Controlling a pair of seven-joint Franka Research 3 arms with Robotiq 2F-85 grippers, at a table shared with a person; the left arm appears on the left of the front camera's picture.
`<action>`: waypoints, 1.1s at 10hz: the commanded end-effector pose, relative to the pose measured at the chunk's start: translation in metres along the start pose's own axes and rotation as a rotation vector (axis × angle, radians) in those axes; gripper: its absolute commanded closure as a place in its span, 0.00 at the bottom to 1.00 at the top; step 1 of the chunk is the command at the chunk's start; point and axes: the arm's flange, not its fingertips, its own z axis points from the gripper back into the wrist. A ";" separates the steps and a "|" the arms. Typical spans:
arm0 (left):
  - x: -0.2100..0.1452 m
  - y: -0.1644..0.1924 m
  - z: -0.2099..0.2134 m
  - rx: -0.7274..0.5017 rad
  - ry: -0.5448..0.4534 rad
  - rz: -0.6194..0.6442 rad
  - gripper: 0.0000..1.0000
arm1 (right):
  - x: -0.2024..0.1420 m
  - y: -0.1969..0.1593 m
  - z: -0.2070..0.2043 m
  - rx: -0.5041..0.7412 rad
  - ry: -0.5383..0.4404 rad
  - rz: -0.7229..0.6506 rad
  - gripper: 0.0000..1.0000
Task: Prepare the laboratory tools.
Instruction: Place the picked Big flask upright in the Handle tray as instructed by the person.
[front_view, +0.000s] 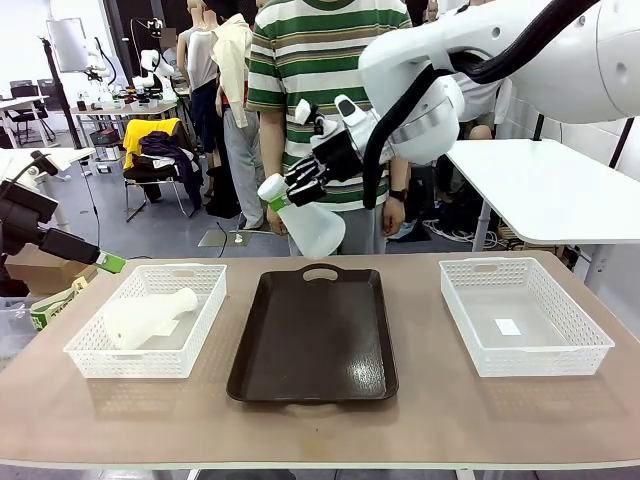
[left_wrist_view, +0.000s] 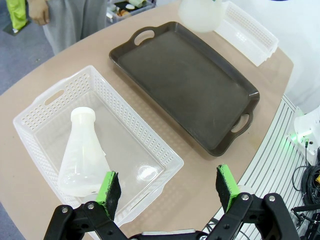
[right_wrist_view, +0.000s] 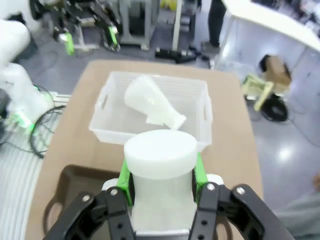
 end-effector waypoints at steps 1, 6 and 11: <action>-0.001 0.004 0.000 -0.018 -0.015 -0.017 0.00 | -0.016 0.018 0.009 0.014 -0.051 -0.017 1.00; -0.001 0.004 0.000 -0.018 -0.015 -0.017 0.00 | -0.073 0.012 -0.003 0.065 -0.330 0.016 1.00; -0.001 0.004 0.000 -0.018 -0.015 -0.017 0.00 | -0.136 0.000 -0.014 0.001 -0.559 -0.032 1.00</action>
